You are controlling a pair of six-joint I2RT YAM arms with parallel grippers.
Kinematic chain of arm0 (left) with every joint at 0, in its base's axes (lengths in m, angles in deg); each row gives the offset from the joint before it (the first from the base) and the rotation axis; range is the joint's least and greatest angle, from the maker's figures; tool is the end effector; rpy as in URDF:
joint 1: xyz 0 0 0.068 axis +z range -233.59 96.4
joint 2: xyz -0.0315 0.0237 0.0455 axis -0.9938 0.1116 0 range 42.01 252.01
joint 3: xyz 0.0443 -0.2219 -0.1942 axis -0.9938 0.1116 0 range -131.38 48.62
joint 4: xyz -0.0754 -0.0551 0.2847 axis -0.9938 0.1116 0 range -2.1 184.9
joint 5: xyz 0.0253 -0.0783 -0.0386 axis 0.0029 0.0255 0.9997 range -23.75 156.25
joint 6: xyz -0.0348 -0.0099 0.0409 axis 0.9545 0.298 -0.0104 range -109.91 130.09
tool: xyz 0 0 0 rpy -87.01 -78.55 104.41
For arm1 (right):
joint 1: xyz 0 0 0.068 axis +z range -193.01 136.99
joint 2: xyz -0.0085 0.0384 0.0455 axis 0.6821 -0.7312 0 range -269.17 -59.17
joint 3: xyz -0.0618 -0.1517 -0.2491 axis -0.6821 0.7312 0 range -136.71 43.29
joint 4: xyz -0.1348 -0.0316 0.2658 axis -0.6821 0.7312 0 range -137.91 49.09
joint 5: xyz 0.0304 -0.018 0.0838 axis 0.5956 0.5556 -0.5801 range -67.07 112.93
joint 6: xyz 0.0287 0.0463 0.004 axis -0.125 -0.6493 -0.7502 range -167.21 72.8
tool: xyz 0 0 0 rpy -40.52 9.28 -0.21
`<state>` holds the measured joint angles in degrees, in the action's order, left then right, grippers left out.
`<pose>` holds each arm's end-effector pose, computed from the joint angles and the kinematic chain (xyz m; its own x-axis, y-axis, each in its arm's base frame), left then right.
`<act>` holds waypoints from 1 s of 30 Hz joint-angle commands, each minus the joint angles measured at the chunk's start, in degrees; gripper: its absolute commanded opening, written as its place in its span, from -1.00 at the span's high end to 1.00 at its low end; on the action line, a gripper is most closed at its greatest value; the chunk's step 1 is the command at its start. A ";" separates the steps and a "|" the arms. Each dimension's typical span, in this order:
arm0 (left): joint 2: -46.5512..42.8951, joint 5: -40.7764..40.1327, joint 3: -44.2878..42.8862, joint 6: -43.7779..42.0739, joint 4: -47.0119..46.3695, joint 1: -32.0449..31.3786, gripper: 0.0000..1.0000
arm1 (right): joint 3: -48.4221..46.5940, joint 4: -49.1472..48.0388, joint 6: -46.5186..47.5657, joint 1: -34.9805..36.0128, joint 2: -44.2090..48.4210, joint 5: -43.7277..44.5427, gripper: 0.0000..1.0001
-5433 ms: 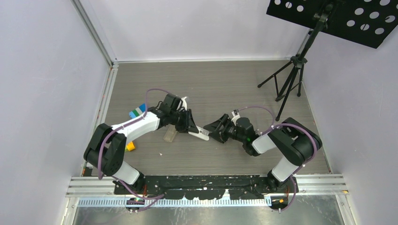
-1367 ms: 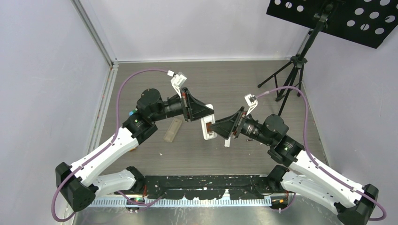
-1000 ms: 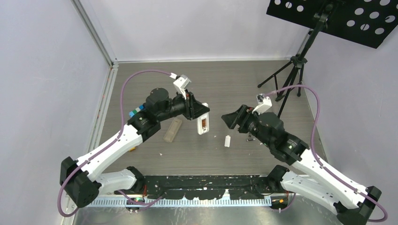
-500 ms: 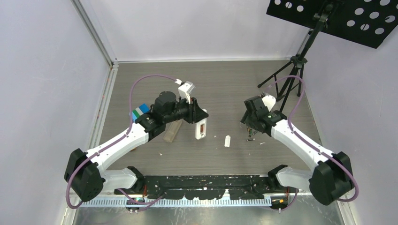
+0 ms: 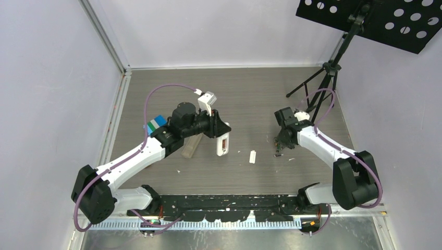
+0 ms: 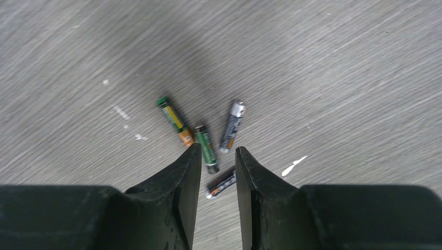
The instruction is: Load the batteries into the remote control
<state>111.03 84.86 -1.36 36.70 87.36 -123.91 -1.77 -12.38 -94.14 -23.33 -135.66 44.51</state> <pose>0.2277 -0.2085 0.3136 -0.5943 -0.0524 -0.8025 0.6462 0.5629 -0.5154 0.2581 0.0781 0.1984 -0.7215 0.4634 -0.5145 0.5118 0.8574 0.0546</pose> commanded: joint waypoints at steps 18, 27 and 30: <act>-1.06 1.08 -0.22 0.63 -2.89 0.23 1.00 | 5.18 -7.60 -4.20 -6.66 -6.50 -1.86 0.48; -0.43 1.98 -1.18 3.64 -2.19 0.24 1.00 | 4.71 -5.62 -4.40 -6.68 -1.20 -0.48 0.82; 0.77 3.27 -1.80 5.52 -2.06 0.24 1.00 | 3.49 -4.02 -3.94 -6.11 4.01 0.17 0.84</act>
<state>111.11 85.87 -1.36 39.45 87.38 -123.91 2.99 -18.18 -97.16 -29.75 -138.98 42.54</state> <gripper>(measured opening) 0.257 0.163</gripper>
